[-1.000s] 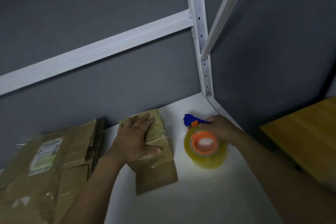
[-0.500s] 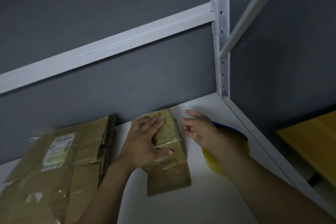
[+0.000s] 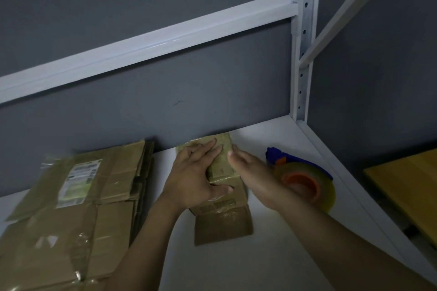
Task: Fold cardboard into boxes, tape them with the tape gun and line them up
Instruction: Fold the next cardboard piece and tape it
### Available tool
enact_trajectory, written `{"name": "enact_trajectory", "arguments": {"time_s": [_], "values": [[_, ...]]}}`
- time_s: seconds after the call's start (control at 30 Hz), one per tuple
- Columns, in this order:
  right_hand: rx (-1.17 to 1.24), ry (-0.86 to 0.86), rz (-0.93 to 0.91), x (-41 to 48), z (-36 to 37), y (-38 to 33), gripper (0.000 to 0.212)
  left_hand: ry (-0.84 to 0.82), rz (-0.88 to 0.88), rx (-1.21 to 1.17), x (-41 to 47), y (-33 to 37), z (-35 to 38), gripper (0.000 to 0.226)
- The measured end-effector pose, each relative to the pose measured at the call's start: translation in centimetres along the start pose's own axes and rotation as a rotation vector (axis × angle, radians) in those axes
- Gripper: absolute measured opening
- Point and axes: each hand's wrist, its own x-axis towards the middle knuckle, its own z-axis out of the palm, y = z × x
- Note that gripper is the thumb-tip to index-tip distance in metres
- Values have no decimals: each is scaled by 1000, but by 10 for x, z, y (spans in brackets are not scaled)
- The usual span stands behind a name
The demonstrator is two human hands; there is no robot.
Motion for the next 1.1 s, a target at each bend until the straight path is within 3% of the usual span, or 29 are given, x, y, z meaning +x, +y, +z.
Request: {"name": "enact_trajectory", "arguments": {"time_s": [0.1,0.2,0.3,0.43,0.57,0.67,0.83,1.0,1.1], "values": [[12,-113,76,-5,1,12,59,4,2,31,0,1,0,111],[-10,-179,119,-10,-7,8,40,-22,22,8,-1,4,-3,114],[-255,-26,14,-3,-9,5,40,-51,-48,-262,0,-7,-17,118],[-497,134,-103,0,-9,3,47,6,-261,-275,-3,-32,-18,68],[-451,258,-115,9,-5,-11,37,108,-365,-441,-8,-39,-7,47],[-538,382,-213,16,-2,-18,34,180,-379,-414,-20,-41,-8,57],[-575,173,-201,32,2,-11,56,131,-207,-317,-41,-28,-3,102],[-575,55,-242,34,-21,-14,51,315,-324,-280,-37,-12,9,76],[-677,215,-181,21,-56,2,50,334,-366,-226,-34,-5,15,64]]}}
